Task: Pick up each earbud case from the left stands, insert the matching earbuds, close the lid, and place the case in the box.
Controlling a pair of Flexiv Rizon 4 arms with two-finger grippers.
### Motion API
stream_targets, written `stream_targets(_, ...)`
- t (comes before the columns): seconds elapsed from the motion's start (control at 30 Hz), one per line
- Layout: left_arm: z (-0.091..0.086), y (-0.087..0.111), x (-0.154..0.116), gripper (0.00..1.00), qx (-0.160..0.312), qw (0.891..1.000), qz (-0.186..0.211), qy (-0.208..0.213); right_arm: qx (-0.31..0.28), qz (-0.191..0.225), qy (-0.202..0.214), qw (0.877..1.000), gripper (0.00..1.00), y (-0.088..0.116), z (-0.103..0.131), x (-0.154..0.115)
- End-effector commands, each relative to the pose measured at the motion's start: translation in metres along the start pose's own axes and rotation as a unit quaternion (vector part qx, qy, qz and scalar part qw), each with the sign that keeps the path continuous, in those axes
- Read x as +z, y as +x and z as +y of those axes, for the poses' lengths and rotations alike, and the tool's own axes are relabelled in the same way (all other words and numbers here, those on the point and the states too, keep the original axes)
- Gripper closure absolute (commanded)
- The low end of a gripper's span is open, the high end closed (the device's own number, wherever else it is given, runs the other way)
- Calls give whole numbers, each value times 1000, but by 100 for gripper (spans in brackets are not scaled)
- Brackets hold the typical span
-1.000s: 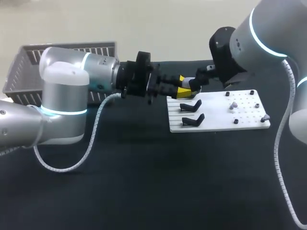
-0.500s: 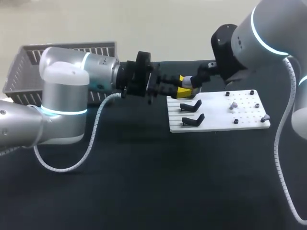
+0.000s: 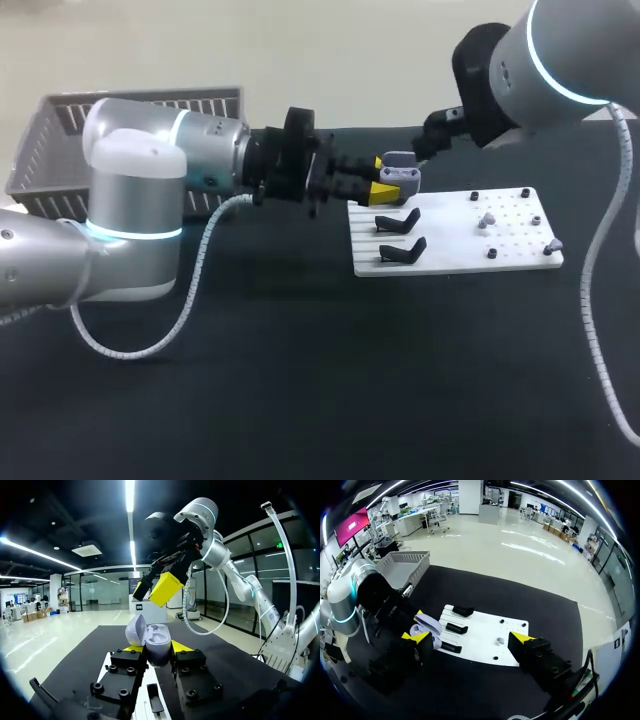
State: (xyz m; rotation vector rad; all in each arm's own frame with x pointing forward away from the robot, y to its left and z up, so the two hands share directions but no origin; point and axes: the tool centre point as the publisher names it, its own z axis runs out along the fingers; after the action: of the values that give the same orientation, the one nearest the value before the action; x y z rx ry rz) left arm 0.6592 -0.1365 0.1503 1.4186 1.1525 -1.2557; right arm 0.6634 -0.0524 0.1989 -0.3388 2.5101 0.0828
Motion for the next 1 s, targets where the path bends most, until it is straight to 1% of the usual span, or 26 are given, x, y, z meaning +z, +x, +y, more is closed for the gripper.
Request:
stream_targets(0.03, 0, 0, 0, 100, 0, 1000, 1, 0, 1, -6, 18, 1000, 0, 18, -14, -15)
stream_targets(0.23, 0, 0, 0, 100, 0, 1000, 1, 0, 4, 52, 29, 998, 0, 44, -46, -13)
stream_targets(0.3, 0, 0, 0, 100, 0, 1000, 1, 0, 9, 72, 22, 997, 0, 53, -56, -11)
stream_targets(0.4, 0, 0, 0, 100, 0, 1000, 1, 0, -6, 109, 13, 994, 0, 68, -66, -4)
stream_targets(0.53, 0, 0, 0, 100, 0, 1000, 1, 0, -25, 142, -3, 990, 0, 85, -76, 6)
stream_targets(0.6, 0, 0, 0, 100, 0, 1000, 1, 0, -40, 154, -3, 987, 0, 93, -79, 11)
stream_targets(0.8, 0, 0, 0, 100, 0, 1000, 1, 0, -73, 182, 35, 980, 0, 111, -92, 29)
stream_targets(0.93, 0, 0, 0, 100, 0, 1000, 1, 0, -80, 197, 39, 976, 0, 121, -100, 42)
stream_targets(1.0, 0, 0, 0, 100, 0, 1000, 1, 0, -79, 200, 34, 976, 0, 125, -104, 47)
